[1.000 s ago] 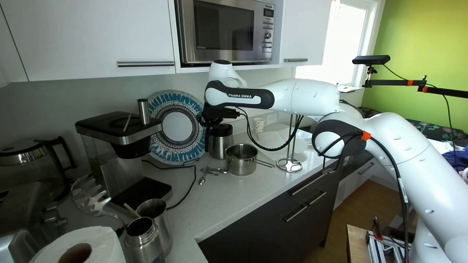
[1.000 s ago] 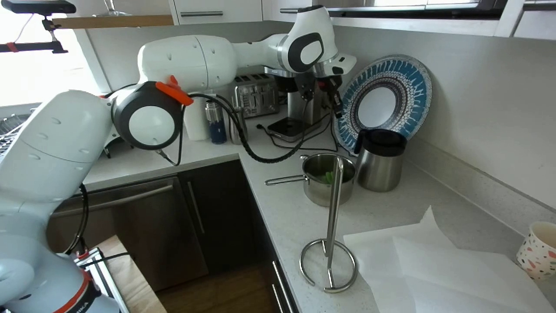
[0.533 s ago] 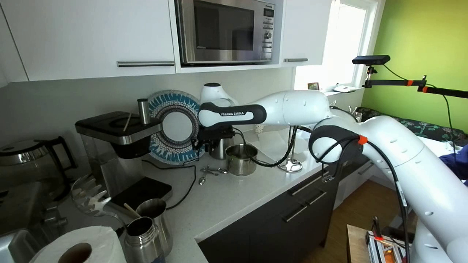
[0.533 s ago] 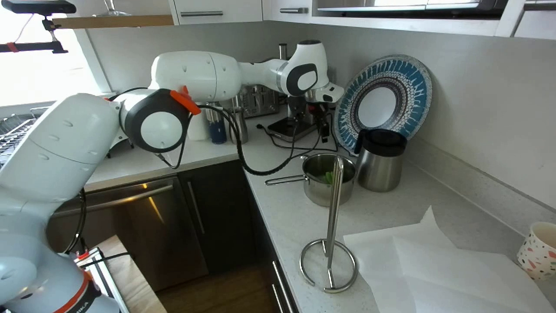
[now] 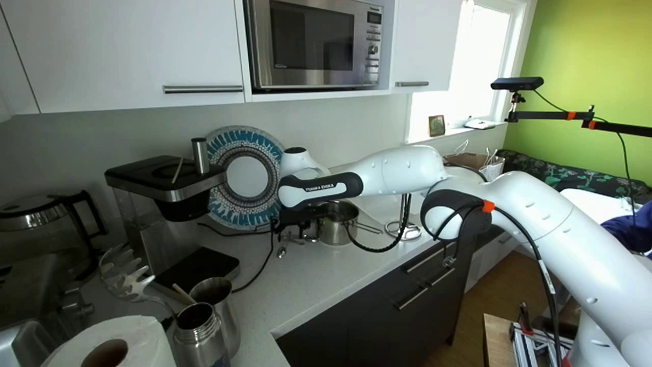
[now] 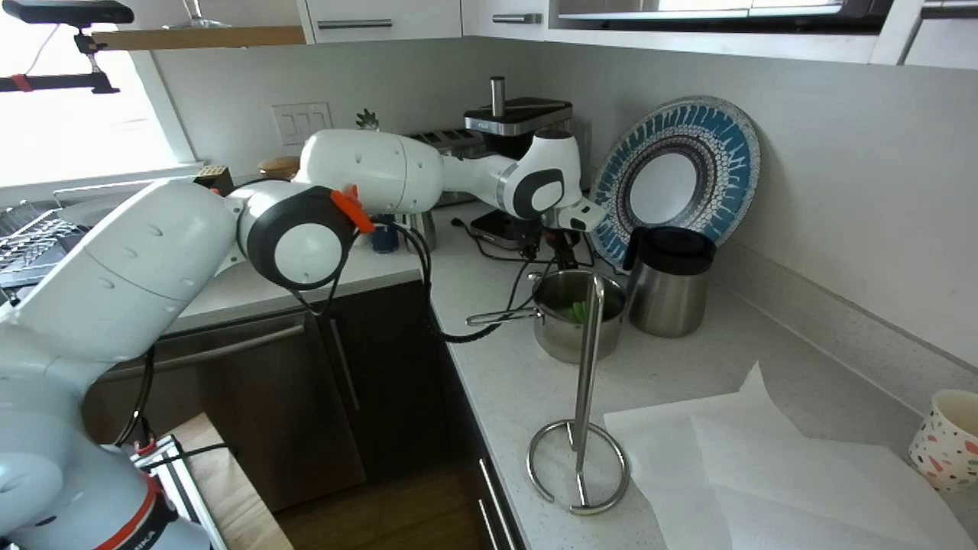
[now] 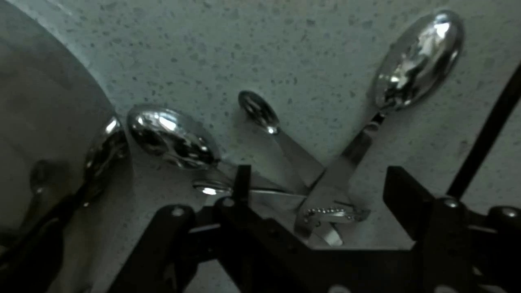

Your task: Pick up the ring utensil set from the countertop and put it in the pot

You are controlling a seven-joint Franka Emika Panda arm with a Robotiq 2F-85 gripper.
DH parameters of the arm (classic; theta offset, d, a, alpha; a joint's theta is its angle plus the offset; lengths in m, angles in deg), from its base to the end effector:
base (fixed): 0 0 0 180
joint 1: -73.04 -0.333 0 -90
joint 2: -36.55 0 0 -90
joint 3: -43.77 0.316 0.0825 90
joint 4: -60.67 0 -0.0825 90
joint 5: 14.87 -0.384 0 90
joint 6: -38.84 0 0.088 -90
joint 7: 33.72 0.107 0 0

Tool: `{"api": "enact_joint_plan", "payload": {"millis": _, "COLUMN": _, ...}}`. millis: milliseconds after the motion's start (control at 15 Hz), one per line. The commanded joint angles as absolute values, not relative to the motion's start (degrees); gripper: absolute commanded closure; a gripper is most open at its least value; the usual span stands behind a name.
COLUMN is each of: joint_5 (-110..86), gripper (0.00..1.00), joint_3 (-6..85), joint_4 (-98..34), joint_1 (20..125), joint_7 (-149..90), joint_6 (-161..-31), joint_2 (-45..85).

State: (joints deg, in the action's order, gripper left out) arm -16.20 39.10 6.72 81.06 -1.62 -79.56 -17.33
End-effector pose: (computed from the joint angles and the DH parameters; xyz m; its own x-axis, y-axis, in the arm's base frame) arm 0.7869 -0.1490 0.3258 0.7150 -0.6755 0.1801 -0.6772 -0.7332 -0.0614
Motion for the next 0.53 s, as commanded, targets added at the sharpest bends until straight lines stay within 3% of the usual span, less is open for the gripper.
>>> {"api": "enact_joint_plan", "payload": {"millis": 0, "joint_5": -16.7, "gripper": 0.22, "joint_3": 39.1, "joint_4": 8.0, "joint_1": 81.7, "joint_7": -0.9, "joint_6": -79.1, "joint_2": -19.1}}
{"api": "enact_joint_plan", "payload": {"millis": 67, "joint_5": -16.4, "gripper": 0.23, "joint_3": 39.0, "joint_4": 8.0, "joint_1": 81.6, "joint_7": -1.0, "joint_6": -79.1, "joint_2": -19.4}}
{"api": "enact_joint_plan", "payload": {"millis": 200, "joint_5": -16.3, "gripper": 0.47, "joint_3": 38.9, "joint_4": 7.7, "joint_1": 81.4, "joint_7": -0.5, "joint_6": -79.2, "joint_2": -19.7}}
{"api": "enact_joint_plan", "payload": {"millis": 467, "joint_5": -16.3, "gripper": 0.79, "joint_3": 38.9, "joint_4": 7.9, "joint_1": 81.0, "joint_7": 0.8, "joint_6": -79.1, "joint_2": -19.4}}
